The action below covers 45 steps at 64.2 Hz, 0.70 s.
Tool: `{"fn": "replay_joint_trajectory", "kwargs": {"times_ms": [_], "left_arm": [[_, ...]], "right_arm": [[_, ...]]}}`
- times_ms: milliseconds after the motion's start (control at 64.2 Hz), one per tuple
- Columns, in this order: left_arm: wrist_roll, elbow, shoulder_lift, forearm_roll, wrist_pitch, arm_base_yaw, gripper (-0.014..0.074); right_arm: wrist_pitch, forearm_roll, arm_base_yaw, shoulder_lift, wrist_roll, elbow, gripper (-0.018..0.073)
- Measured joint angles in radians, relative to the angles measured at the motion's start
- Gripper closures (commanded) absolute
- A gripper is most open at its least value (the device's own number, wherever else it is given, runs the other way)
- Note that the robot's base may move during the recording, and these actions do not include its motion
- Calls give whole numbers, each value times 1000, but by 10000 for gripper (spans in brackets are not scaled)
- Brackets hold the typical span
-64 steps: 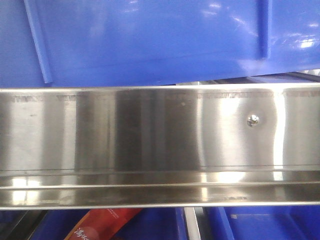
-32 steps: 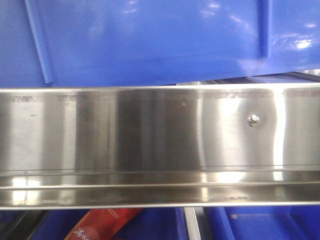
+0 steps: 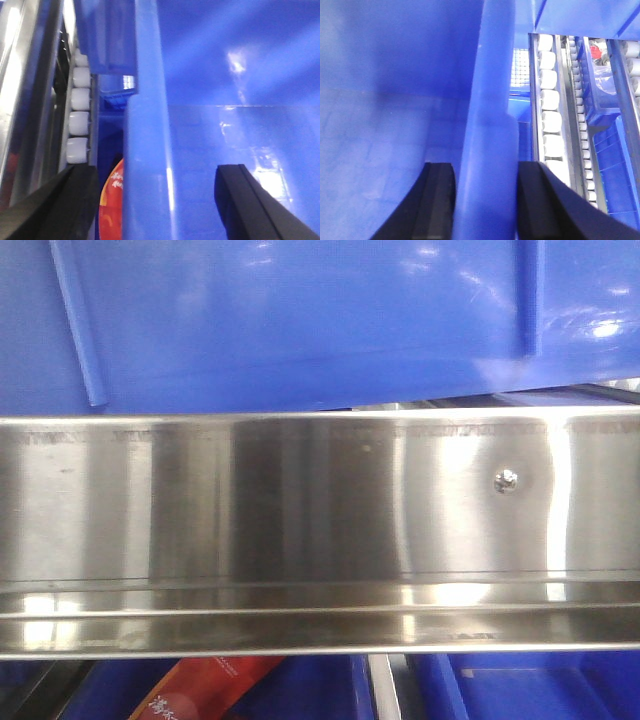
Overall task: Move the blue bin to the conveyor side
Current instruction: 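Close both grippers on the blue bin's side walls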
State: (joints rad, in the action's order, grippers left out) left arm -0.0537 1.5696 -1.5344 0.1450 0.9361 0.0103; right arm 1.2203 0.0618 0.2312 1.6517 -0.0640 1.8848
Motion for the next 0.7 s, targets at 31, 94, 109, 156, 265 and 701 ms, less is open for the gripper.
{"fn": "replay_joint_trajectory", "kwargs": {"times_ms": [31, 94, 109, 156, 265, 701], "left_arm": [[0, 0, -4, 0, 6, 0, 222], [0, 0, -17, 0, 21, 0, 244], [0, 0, -22, 0, 25, 0, 249], [0, 0, -30, 0, 34, 0, 269], [0, 2, -37, 0, 35, 0, 294], [0, 3, -37, 5, 30, 0, 462]], "right_arm": [[0, 0, 0, 0, 0, 0, 637], [0, 0, 0, 0, 0, 0, 637], [0, 0, 0, 0, 0, 0, 637], [0, 0, 0, 0, 0, 0, 637], [0, 0, 0, 0, 0, 0, 637], [-2, 0, 0, 0, 0, 0, 637]]}}
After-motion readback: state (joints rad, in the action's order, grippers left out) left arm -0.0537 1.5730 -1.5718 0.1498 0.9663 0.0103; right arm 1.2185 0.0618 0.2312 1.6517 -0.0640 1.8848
